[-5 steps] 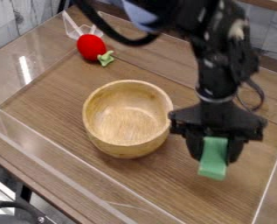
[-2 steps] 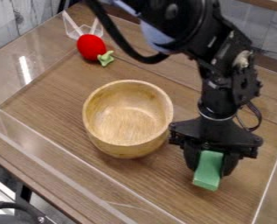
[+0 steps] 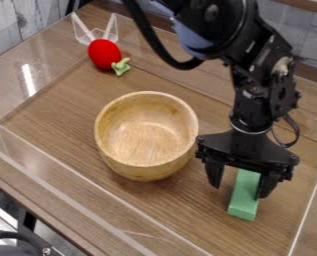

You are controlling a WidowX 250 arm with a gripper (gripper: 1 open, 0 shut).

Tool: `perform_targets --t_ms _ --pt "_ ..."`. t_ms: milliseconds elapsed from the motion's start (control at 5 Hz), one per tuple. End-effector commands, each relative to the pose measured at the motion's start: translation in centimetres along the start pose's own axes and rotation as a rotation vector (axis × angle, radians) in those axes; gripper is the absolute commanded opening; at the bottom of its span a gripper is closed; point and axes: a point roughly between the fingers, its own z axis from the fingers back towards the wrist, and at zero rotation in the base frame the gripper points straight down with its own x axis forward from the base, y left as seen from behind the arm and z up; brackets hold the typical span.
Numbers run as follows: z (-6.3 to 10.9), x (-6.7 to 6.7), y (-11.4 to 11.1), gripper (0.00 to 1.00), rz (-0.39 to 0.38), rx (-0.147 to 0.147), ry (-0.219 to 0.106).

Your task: Remove the green object from the brown bowl and put it on the table

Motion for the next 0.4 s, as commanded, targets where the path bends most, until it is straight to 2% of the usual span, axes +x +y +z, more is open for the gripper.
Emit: perform_targets --t_ms 0,200 --pt "0.15 1.04 -0.22 1.00 0.016 -0.009 -0.035" --pt "0.77 0.48 -0.12 1.00 0.009 0.002 -0.032"
